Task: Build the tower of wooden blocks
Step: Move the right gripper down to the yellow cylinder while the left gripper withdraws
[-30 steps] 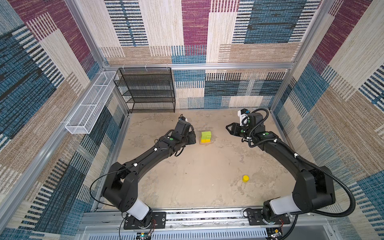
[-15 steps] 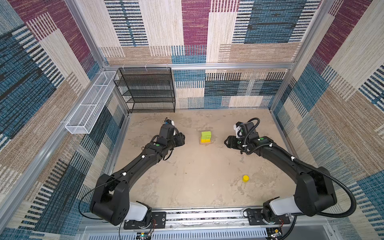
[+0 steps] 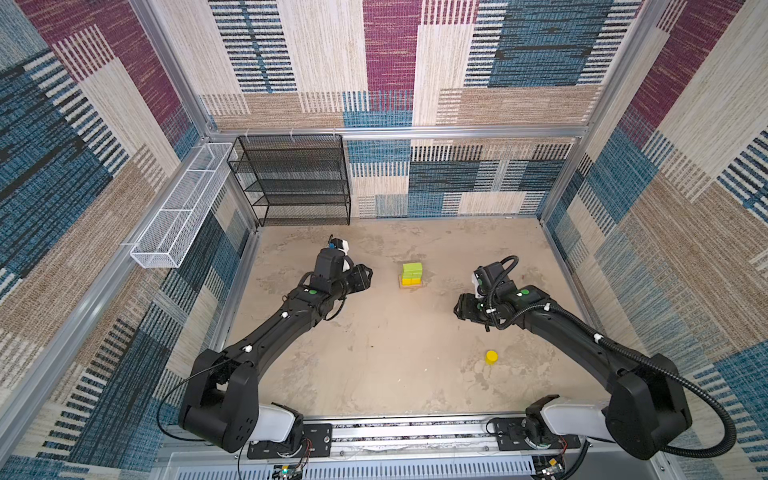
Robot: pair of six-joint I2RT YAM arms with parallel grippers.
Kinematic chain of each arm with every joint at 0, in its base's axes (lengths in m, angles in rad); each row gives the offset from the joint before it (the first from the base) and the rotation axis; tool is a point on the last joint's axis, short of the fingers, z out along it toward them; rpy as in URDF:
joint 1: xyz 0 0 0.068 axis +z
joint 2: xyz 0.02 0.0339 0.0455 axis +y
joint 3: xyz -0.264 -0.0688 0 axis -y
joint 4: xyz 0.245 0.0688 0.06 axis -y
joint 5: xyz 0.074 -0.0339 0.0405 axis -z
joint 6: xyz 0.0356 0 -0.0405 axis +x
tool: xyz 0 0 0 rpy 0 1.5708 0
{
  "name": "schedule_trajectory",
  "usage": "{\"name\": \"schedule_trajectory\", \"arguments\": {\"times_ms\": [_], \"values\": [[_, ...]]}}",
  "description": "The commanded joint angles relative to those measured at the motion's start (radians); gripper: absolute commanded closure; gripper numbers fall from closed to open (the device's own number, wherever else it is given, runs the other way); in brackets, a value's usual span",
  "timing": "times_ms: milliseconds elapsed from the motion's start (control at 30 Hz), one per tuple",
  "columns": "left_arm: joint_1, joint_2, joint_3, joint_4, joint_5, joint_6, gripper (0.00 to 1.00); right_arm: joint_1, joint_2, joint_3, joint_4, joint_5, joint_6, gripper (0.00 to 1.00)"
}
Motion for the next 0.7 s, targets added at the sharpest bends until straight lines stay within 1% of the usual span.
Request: {"name": "schedule_trajectory", "arguments": {"times_ms": [0,400,667], "values": [[0.0,-0.009,-0.005,0.026,0.024,-0.014,0.47,0.011,-0.008,-0.01,-0.064,0.044,0.045,0.36],[0.006,-0.002,-0.011,0.031,0.017,-0.017,0.47,0.032,-0.085,-0.085,-0.161,0.089,0.139,0.34],[0.006,0.015,-0.006,0.032,0.019,-0.016,0.47,0.052,-0.083,-0.109,-0.227,0.165,0.191,0.34]]}}
